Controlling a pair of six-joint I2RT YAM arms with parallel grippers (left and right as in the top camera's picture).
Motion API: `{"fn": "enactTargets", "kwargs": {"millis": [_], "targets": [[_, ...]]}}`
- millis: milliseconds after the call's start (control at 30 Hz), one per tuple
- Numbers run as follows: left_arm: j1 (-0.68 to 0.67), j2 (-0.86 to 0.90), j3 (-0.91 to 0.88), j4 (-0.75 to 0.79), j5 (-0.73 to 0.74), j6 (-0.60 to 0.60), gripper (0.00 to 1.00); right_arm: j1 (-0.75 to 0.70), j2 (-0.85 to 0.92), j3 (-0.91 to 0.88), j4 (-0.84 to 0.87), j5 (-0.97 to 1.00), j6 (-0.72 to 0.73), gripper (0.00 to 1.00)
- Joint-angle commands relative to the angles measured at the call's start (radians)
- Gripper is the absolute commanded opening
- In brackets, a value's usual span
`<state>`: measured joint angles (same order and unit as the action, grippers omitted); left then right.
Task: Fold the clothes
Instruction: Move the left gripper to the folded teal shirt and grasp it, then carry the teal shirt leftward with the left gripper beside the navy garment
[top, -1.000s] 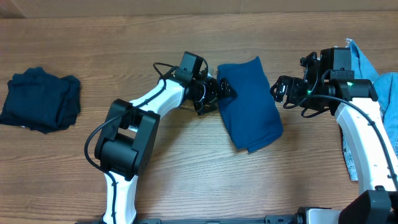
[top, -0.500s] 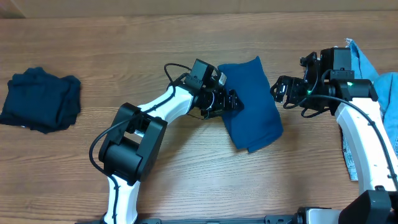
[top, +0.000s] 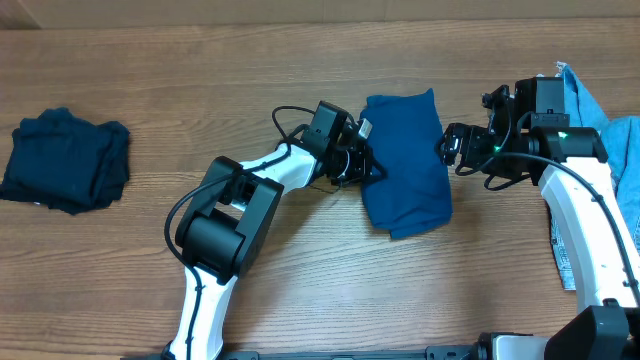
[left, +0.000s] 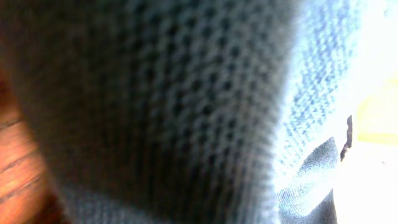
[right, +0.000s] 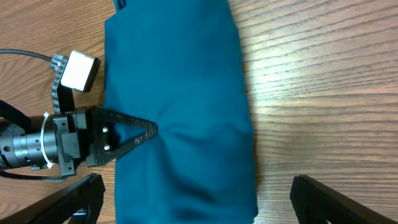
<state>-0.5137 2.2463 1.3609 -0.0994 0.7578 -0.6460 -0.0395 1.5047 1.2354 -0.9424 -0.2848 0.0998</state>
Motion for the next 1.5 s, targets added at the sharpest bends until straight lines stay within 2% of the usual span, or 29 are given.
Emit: {"fn": "enactTargets", "kwargs": {"millis": [0, 167, 267, 567, 700, 833, 900, 1067, 1200, 1233, 1267, 1400, 1433, 1467], "targets": [[0.031, -0.052, -0.035, -0.117, -0.124, 0.068, 0.04, -0.002, -0.005, 0.016, -0.001, -0.005, -0.011, 1.00], [0.064, -0.270, -0.035, -0.286, -0.357, 0.094, 0.04, -0.002, -0.005, 0.016, 0.000, -0.005, -0.011, 1.00], [0.061, -0.335, -0.035, -0.321, -0.403, 0.092, 0.04, -0.002, -0.005, 0.016, 0.005, -0.005, -0.011, 1.00], [0.062, -0.358, -0.034, -0.370, -0.435, 0.062, 0.04, -0.002, -0.005, 0.016, 0.006, -0.005, -0.011, 1.00], [0.063, -0.366, -0.034, -0.423, -0.497, 0.055, 0.04, -0.002, -0.005, 0.016, 0.006, -0.005, -0.011, 1.00], [0.067, -0.349, -0.061, -0.443, -0.549, -0.027, 0.04, -0.002, -0.005, 0.016, 0.007, -0.005, -0.011, 1.00], [0.078, -0.321, -0.088, -0.433, -0.547, -0.066, 0.04, -0.002, -0.005, 0.016, 0.006, -0.005, -0.011, 1.00], [0.094, -0.196, -0.096, -0.362, -0.415, -0.076, 0.04, -0.002, -0.005, 0.016, 0.006, -0.005, -0.011, 1.00], [0.095, -0.176, -0.096, -0.347, -0.410, -0.072, 0.04, -0.002, -0.005, 0.016, 0.007, -0.005, -0.011, 1.00], [0.095, -0.176, -0.096, -0.349, -0.410, -0.072, 0.06, -0.002, -0.005, 0.016, 0.007, -0.005, -0.011, 1.00], [0.095, -0.176, -0.096, -0.350, -0.410, -0.072, 0.21, -0.002, -0.005, 0.016, 0.007, -0.005, -0.011, 1.00], [0.095, -0.176, -0.096, -0.377, -0.438, -0.072, 0.66, -0.002, -0.005, 0.016, 0.006, -0.005, -0.011, 1.00], [0.095, -0.176, -0.096, -0.377, -0.445, -0.072, 0.69, -0.002, -0.005, 0.016, 0.006, -0.005, -0.011, 1.00], [0.095, -0.176, -0.096, -0.376, -0.454, -0.073, 0.77, -0.002, -0.005, 0.016, 0.006, -0.005, -0.011, 1.00]]}}
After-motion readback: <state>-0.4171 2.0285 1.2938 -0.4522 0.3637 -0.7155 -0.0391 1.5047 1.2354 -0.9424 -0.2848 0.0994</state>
